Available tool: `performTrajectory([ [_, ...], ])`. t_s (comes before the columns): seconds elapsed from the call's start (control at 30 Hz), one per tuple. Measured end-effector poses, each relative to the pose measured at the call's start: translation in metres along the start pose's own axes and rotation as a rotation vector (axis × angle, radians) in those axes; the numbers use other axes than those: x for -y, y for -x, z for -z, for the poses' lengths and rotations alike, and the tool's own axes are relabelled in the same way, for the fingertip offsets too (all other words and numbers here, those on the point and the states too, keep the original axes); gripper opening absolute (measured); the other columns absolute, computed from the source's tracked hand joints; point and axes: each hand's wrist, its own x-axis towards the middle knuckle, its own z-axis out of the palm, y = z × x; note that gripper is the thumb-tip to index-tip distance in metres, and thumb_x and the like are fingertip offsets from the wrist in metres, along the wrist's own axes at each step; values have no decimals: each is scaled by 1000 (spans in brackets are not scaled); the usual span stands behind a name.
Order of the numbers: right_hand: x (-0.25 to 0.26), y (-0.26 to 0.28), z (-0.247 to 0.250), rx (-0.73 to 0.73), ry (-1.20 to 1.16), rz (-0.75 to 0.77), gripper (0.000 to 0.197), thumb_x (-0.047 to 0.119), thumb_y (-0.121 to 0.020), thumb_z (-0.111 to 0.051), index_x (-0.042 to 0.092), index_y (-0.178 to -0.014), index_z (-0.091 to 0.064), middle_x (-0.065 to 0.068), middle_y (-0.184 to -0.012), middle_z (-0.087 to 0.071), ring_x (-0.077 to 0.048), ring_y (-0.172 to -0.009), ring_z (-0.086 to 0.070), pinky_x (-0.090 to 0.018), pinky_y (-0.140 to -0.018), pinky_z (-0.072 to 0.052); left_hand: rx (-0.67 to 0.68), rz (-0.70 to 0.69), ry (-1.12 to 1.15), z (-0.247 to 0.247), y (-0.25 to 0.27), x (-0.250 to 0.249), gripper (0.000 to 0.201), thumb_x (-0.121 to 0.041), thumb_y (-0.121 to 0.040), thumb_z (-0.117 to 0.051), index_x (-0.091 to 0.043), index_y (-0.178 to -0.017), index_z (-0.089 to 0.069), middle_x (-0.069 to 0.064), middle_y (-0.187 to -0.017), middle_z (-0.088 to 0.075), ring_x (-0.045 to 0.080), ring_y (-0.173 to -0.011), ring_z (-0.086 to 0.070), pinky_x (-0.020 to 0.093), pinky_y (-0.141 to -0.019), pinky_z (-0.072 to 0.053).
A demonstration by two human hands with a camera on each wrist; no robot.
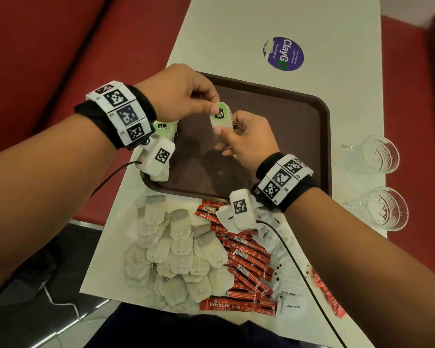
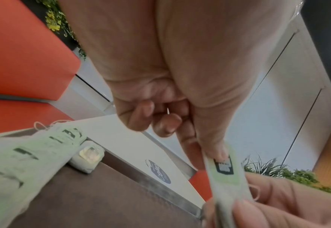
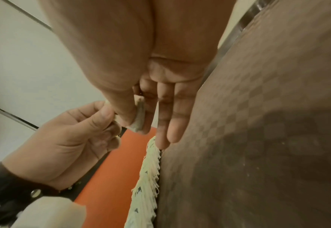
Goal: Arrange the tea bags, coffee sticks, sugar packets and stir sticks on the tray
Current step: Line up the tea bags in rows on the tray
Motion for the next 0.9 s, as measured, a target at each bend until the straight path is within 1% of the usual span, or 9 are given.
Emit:
performTrajectory([
  [0.07,-4,1,-2,-18,27,5,15,20,-93,-68,9,-103,-62,-5,-92,-72,-19,-74,-74,-44,-70,-62,-38,20,-12,4,-2,3,12,-39,-89,-72,-29,-95,-73,-9,-79,-68,10,-72,-59,27,-70,-48],
  [0.13,-9,4,-1,16,144,13,14,20,-91,-69,15,-103,-64,-1,-92,-71,-20,-77,-72,-45,-76,-61,-98,56,-31,9,-7,11,10,-35,-90,-71,-28,-97,-72,-12,-77,-65,3,-67,-55,19,-66,-44],
  [0.27,-10,20,5,458,643,-56,19,29,-89,-70,24,-108,-68,7,-96,-71,-11,-88,-66,-34,-89,-55,-129,141,-169,21,-22,38,17,-29,-94,-67,-24,-109,-71,-5,-92,-69,10,-82,-58,23,-75,-40],
  [0.37,-7,32,1,633,801,-68,25,35,-86,-74,26,-109,-71,10,-99,-71,-10,-91,-65,-31,-90,-54,-50,223,-283,25,-37,60,22,-29,-95,-66,-20,-115,-70,1,-101,-70,16,-88,-58,26,-79,-39],
  [0.47,-9,37,-3,664,876,-37,24,29,-87,-74,25,-110,-72,9,-100,-71,-11,-91,-64,-31,-89,-54,-25,281,-304,22,-51,69,25,-29,-94,-66,-19,-116,-70,3,-106,-70,17,-89,-57,27,-79,-40],
  [0.6,-9,37,-5,646,886,-48,23,20,-88,-70,28,-110,-73,10,-101,-71,-8,-87,-61,-28,-86,-54,-94,308,-321,20,-69,69,25,-28,-94,-66,-16,-116,-71,7,-109,-69,19,-91,-57,30,-81,-44],
  [0.77,-13,37,-7,632,871,-65,21,19,-87,-70,30,-106,-73,14,-96,-69,-9,-88,-63,-30,-87,-55,-100,370,-435,20,-85,67,23,-29,-90,-70,-20,-111,-70,5,-113,-68,26,-103,-62,36,-84,-50],
  [0.83,-14,38,-7,625,870,-73,21,19,-87,-69,30,-105,-73,14,-95,-69,-9,-89,-63,-33,-89,-55,-119,382,-484,17,-91,67,24,-35,-88,-69,-17,-105,-70,6,-112,-68,30,-103,-62,35,-79,-50],
  [0.9,-15,38,-8,618,869,-77,21,19,-87,-69,30,-104,-73,15,-93,-69,-9,-89,-63,-34,-89,-56,-54,396,-530,11,-98,65,38,-48,-87,-65,-10,-95,-69,10,-100,-69,34,-93,-64,38,-75,-54],
])
